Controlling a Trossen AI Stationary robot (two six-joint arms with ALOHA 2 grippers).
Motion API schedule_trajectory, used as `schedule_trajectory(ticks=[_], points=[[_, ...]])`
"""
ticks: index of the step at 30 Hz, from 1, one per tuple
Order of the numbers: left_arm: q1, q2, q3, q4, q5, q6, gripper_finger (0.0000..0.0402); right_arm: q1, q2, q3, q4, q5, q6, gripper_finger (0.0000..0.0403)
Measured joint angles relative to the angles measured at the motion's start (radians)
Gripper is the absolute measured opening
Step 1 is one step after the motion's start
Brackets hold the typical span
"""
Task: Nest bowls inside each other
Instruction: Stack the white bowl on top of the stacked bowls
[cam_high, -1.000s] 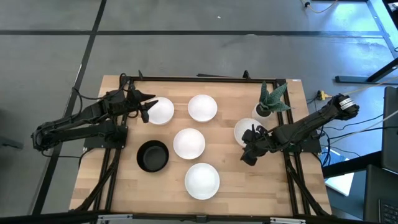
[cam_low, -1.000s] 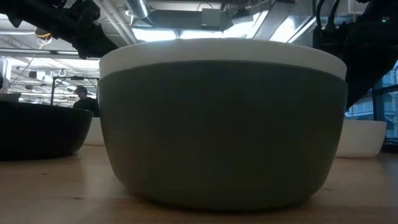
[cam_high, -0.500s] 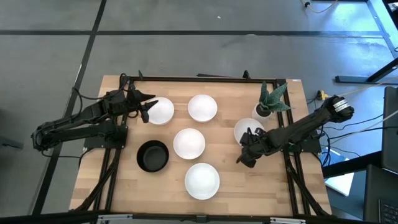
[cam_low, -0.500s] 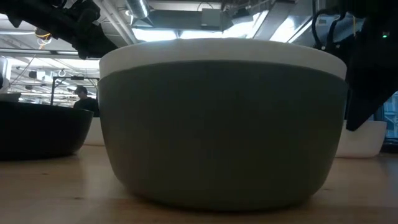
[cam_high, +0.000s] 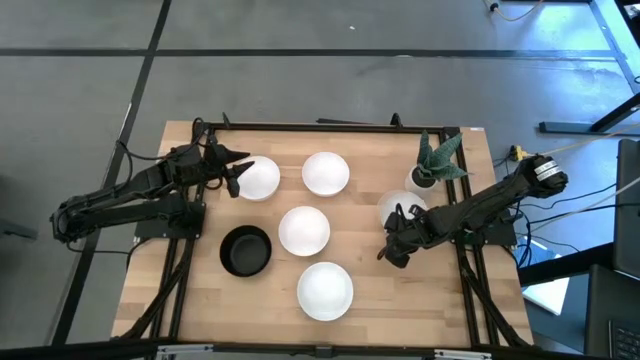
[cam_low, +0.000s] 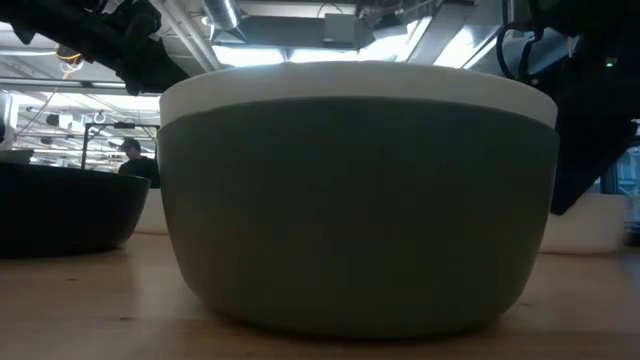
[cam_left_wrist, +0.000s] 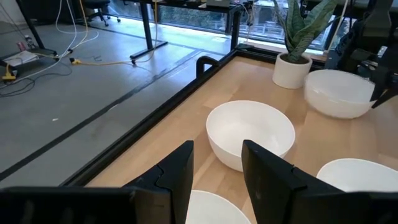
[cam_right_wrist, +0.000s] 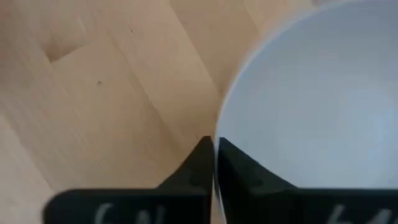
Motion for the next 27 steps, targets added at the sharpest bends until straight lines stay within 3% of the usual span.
schedule_trajectory(ticks=[10,20,27], points=[[0.000,0.000,0.000,0.000,0.000,0.000,0.0130,-0.004,0.000,0.061,0.010,-0.030,0.024,0.0007],[0.000,0.000,0.000,0.000,0.000,0.000,0.0130,-0.020,0.002,0.383,0.010,-0.037,-0.090,0.0004],[0.000,0.000,0.000,0.000,0.000,0.000,0.0130,-0.019,0.070,0.614,-0.008,-0.033,-0.248,0.0004]])
